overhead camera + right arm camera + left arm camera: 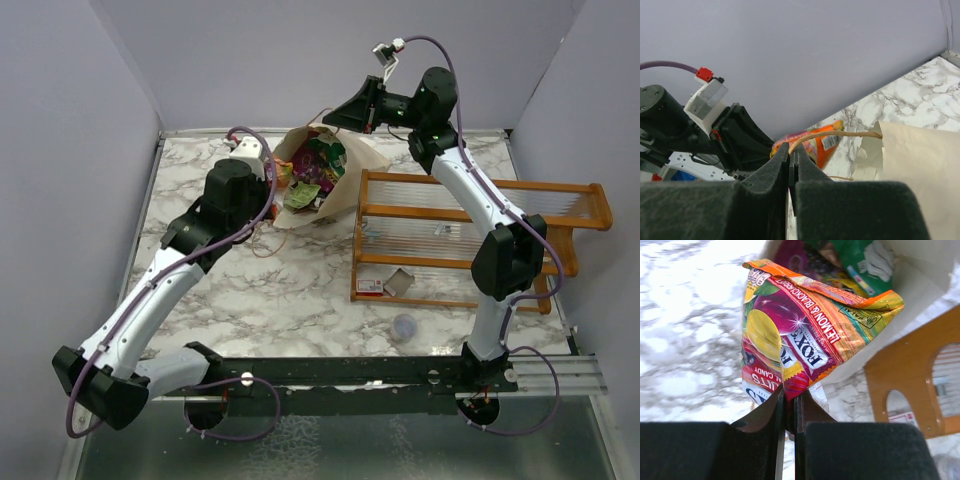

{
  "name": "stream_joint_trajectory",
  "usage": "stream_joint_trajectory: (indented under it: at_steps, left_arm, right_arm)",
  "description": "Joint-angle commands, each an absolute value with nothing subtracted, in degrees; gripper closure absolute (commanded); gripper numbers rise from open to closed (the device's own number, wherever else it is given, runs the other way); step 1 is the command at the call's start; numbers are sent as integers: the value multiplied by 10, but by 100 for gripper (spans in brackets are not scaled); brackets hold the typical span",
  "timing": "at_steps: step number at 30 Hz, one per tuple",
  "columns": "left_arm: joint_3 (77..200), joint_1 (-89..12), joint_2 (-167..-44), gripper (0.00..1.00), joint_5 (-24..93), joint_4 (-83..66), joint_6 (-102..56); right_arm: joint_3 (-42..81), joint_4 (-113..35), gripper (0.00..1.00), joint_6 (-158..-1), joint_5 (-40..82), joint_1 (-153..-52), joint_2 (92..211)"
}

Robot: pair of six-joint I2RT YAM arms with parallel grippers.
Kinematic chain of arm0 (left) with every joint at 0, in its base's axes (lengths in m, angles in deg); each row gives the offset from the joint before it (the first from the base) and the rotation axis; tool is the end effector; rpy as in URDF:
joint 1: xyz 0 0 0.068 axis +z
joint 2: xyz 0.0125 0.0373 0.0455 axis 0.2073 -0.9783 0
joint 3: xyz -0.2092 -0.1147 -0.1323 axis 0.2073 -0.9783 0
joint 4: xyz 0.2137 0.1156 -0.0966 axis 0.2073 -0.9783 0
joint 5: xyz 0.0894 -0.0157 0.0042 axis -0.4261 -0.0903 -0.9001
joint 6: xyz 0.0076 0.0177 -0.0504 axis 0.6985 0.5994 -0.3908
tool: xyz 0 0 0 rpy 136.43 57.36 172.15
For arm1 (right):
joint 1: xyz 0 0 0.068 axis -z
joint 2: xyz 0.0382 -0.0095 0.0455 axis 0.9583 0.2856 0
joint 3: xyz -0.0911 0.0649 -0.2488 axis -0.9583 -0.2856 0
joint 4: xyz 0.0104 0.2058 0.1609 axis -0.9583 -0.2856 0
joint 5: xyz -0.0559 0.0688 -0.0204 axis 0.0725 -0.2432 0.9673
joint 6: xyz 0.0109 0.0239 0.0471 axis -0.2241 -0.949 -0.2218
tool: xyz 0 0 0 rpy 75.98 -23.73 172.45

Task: Take the snacks out of the paper bag
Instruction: Take out the snack from the paper bag, then place the snack at the center of the board.

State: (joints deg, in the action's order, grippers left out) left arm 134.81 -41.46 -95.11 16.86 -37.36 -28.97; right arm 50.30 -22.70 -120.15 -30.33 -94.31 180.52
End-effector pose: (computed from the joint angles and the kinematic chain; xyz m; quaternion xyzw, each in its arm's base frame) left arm 0.2201 -0.1179 0.3838 0.0447 0.8334 -0.1541 0.5288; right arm 0.4084 0.1887 0.4257 -0.2518 0.6181 0.6365 0.3866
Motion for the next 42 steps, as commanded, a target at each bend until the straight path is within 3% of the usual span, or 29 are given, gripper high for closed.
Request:
stream_joint_trajectory:
  at_steps: [1,6,13,28,42]
  left_arm:
    - [1388,-415,-912,100,28,-447,-261]
    - [1408,-395,-923,100,-136,-481,-267]
    - [1507,-226,-1048,100,-82,-521,-292]
    - [1696,-186,-1433,100,-275,-436,-171]
    - [1674,-140,-1573,100,-210,-332,-70]
  right_arm:
    - [507,-232,99,-1187,-303,-939,1782]
    - [512,-232,99,-1185,-302,-940,1781]
    - [503,-239,99,-1176,-301,-938,1777]
    - [490,-225,99,-1179,-303,-937,1765]
    - [498,-238,99,-1176,-301,-936,1771]
